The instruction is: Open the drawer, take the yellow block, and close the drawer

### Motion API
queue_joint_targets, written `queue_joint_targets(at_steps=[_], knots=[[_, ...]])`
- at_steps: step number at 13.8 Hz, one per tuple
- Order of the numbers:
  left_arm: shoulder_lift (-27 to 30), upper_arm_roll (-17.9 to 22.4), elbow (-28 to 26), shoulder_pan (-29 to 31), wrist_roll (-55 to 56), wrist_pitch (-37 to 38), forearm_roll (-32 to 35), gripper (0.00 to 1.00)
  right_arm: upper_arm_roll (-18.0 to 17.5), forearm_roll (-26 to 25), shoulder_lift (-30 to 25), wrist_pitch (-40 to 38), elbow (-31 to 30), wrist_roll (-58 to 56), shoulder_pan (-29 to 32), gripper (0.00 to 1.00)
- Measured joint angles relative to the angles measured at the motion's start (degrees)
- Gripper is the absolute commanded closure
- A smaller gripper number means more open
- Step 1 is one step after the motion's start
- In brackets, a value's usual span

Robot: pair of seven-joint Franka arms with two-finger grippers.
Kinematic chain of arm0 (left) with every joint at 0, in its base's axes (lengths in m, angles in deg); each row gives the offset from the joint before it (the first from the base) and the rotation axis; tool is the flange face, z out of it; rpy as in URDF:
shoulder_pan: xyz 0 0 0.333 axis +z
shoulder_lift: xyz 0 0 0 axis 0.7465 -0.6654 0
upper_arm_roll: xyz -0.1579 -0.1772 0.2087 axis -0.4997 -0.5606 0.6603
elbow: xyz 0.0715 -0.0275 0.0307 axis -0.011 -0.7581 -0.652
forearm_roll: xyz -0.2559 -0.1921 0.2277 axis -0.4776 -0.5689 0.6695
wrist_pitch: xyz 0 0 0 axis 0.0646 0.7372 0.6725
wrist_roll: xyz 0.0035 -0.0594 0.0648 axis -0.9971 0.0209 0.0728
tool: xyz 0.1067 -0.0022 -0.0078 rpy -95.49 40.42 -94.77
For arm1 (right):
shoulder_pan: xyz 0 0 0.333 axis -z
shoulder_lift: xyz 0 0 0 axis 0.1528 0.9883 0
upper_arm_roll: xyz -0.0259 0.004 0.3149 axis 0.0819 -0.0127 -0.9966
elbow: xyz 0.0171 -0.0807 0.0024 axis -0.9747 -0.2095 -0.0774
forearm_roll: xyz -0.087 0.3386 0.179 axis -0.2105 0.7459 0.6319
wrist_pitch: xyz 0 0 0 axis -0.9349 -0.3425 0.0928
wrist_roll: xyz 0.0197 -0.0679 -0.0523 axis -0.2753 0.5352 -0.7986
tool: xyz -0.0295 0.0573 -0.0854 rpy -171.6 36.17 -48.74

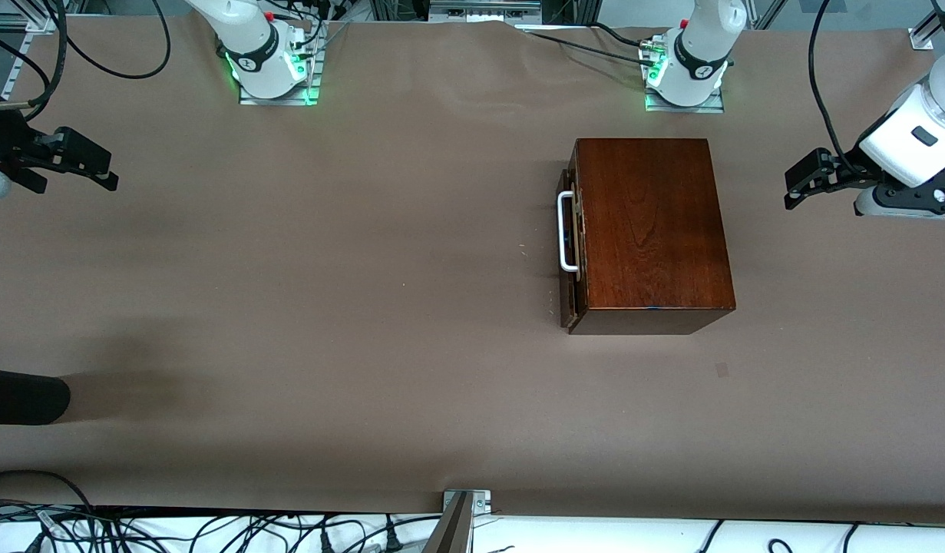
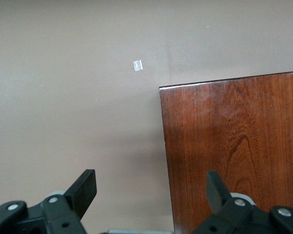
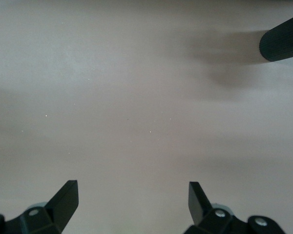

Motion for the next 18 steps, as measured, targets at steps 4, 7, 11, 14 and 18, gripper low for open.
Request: queue_joint_targets(at_steps=[4, 7, 11, 14, 18], knots=[[0.0, 0.0, 0.1, 0.0, 0.0, 0.0, 0.0, 0.0, 0.0, 0.0, 0.0, 0.0, 0.0, 0.0, 0.0, 0.0], [0.0, 0.0, 0.1, 0.0, 0.0, 0.0, 0.0, 0.0, 0.0, 0.0, 0.0, 0.0, 0.0, 0.0, 0.0, 0.0], [0.0, 0.0, 0.1, 0.0, 0.0, 0.8, -0.1, 0.0, 0.0, 0.0, 0.0, 0.0, 0.0, 0.0, 0.0, 0.0], [0.0, -0.2, 0.1, -0.1, 0.0, 2.3, -0.9, 0.0, 0.0, 0.0, 0.0, 0.0, 0.0, 0.0, 0.0, 0.0], [-0.9, -0.5, 0.1, -1.5, 0.0, 3.4, -1.0, 0.0, 0.0, 0.0, 0.0, 0.0, 0.0, 0.0, 0.0, 0.0]])
